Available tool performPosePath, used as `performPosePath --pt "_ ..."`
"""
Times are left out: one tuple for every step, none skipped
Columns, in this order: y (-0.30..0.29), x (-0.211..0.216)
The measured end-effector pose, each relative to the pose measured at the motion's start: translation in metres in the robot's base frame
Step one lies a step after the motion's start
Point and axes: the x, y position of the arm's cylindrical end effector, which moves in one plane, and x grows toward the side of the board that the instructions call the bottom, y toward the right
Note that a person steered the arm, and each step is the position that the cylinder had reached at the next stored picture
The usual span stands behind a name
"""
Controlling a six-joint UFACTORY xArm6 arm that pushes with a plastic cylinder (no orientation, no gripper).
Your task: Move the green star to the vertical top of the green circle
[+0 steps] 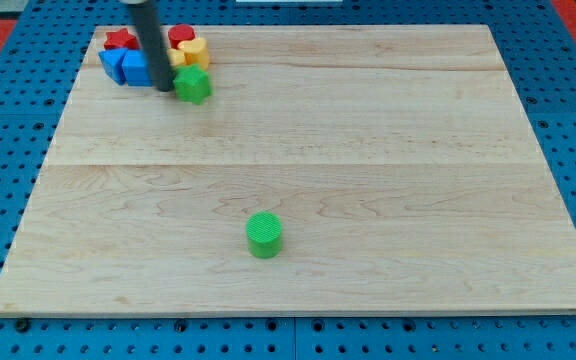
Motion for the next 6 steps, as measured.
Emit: performPosePath --pt "0.075 0.0" --pt "0.077 -0.046" --pt "0.144 -0.059" --pt "0.185 0.067" --pt "0.178 0.137" --pt "0.202 0.048"
